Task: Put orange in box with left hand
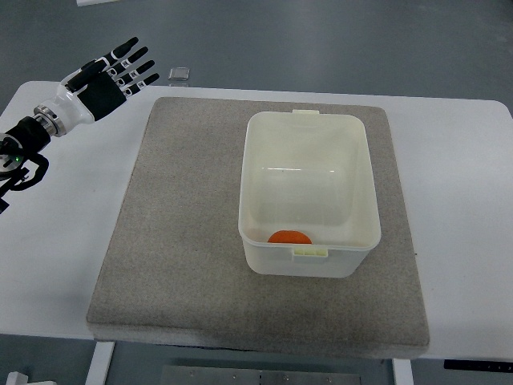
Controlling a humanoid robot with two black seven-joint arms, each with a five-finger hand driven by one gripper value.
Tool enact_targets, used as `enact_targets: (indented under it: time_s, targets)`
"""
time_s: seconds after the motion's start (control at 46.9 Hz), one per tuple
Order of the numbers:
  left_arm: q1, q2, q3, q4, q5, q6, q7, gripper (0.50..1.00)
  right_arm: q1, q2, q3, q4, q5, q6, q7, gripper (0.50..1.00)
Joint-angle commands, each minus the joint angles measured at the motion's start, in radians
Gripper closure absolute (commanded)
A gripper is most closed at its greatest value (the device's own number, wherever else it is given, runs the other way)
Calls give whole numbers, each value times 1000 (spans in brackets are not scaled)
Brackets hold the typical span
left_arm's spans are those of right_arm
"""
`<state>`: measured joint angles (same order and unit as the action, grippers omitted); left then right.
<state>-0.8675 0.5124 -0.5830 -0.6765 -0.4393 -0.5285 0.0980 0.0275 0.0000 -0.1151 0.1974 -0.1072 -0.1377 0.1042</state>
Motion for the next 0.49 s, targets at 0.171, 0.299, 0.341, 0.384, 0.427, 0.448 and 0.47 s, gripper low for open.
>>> enact_targets:
  time_s: [0.171,0.299,0.341,0.384,0.427,0.448,0.47]
  targets:
    - [1,-3,2,11,1,4,2,506,0,0,-1,16,-5,1,0,556]
    - [1,-3,2,11,1,4,2,506,0,0,-1,22,-5,0,0,556]
    - [1,-3,3,12,2,4,2,506,-1,0,-1,22,-5,1,0,556]
    - [1,-3,3,12,2,4,2,506,-1,0,-1,22,-5,0,0,556]
    - [1,-3,3,12,4,4,2,506,-1,0,0,22,-5,0,0,556]
    - [-1,-3,3,12,4,4,2,506,-1,0,0,22,-5,-2,0,556]
    - [-1,-3,3,12,4,4,2,506,-1,0,2,22,-3,-2,0,556]
